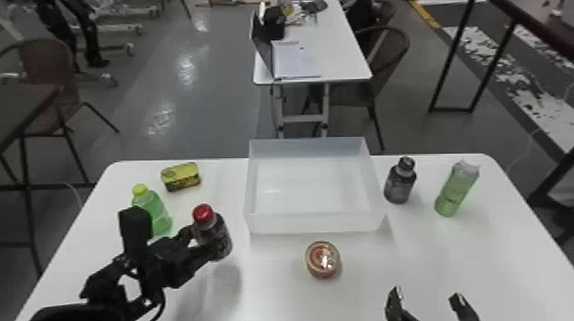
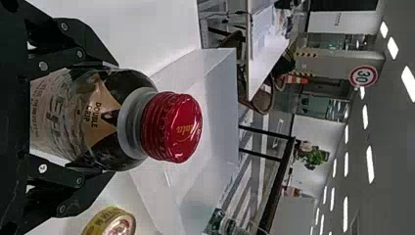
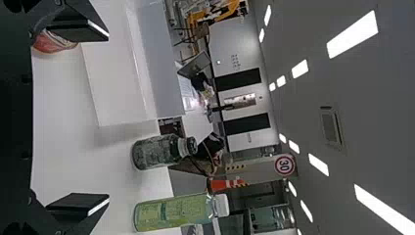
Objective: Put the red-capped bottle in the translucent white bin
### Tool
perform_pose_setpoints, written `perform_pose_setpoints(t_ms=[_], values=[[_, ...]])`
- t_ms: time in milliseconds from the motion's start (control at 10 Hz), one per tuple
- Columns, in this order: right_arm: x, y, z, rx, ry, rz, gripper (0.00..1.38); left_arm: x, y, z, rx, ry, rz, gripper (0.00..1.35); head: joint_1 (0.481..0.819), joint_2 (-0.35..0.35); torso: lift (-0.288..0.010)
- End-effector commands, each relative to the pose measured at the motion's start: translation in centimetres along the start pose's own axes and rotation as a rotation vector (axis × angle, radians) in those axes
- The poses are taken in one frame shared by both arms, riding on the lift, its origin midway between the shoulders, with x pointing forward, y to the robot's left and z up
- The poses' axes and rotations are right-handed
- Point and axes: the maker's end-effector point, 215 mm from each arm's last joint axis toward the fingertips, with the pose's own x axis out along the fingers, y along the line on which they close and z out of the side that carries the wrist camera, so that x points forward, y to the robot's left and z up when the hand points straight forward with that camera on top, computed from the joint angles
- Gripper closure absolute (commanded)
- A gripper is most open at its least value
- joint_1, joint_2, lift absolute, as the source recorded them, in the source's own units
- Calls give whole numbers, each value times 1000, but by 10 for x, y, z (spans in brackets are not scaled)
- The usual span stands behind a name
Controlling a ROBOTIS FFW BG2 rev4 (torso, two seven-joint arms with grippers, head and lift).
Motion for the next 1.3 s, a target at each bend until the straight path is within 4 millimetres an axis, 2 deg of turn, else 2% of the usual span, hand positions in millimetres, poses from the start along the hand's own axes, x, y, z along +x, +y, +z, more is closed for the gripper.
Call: perform_pose_setpoints(t_ms=[0,300,500,600,1000,1100,1200], values=[[0,0,0,1,0,-1,133,-11,-23,24,-62,-8,-24,828,695,47,-37],[0,0,0,1,0,-1,133,9,-49,83,-79,-73,-113,828,695,15,-37],[4,5,0,7,-3,8,133,40,-55,118,0,-110,-165,828,695,-20,-37],[4,5,-1,6,-1,7,133,58,-50,119,31,-112,-181,828,695,-26,-37],[4,4,-3,12,2,5,133,116,-22,77,80,-100,-217,828,695,-46,-37],[4,4,-3,12,2,5,133,127,-21,70,85,-107,-234,828,695,-46,-37],[4,4,-3,11,2,4,133,138,-26,74,119,-117,-269,825,695,-47,-37]])
